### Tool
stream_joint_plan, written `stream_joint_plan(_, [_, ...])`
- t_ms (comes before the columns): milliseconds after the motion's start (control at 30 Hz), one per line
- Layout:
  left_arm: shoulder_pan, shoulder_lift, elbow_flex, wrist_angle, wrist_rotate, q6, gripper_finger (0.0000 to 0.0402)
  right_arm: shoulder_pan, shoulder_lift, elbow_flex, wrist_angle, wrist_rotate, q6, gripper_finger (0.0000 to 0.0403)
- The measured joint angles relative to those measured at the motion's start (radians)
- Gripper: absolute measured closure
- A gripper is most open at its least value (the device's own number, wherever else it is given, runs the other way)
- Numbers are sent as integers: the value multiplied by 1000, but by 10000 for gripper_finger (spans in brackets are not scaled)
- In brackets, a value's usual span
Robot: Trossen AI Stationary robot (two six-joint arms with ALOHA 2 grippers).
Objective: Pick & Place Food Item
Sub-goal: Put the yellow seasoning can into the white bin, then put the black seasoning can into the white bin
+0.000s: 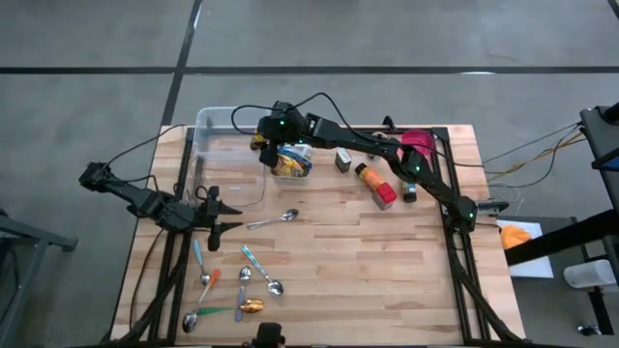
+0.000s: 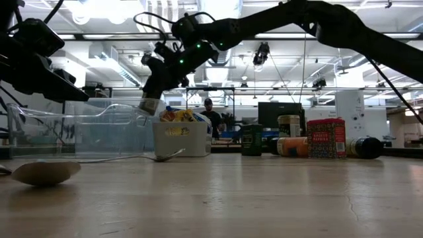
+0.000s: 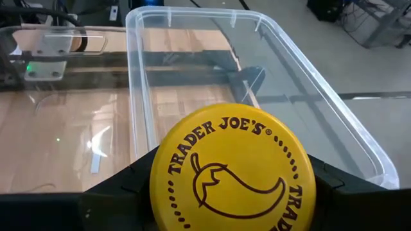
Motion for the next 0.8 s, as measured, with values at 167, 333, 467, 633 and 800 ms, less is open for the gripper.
stream_joint_plan(167, [0, 0, 0, 0, 0, 0, 238, 0, 0, 0, 0, 0, -14, 177])
stream_joint_plan(333, [0, 0, 0, 0, 0, 0, 238, 0, 0, 0, 3, 0, 1, 137])
stream_joint_plan(467, [0, 0, 0, 0, 0, 0, 238, -2, 0, 0, 2, 0, 19, 121])
stream_joint_plan(633, [0, 0, 0, 0, 0, 0, 238, -2, 0, 0, 2, 0, 20, 119])
stream_joint_plan(800, [0, 0, 0, 0, 0, 0, 238, -2, 0, -1, 2, -1, 20, 118])
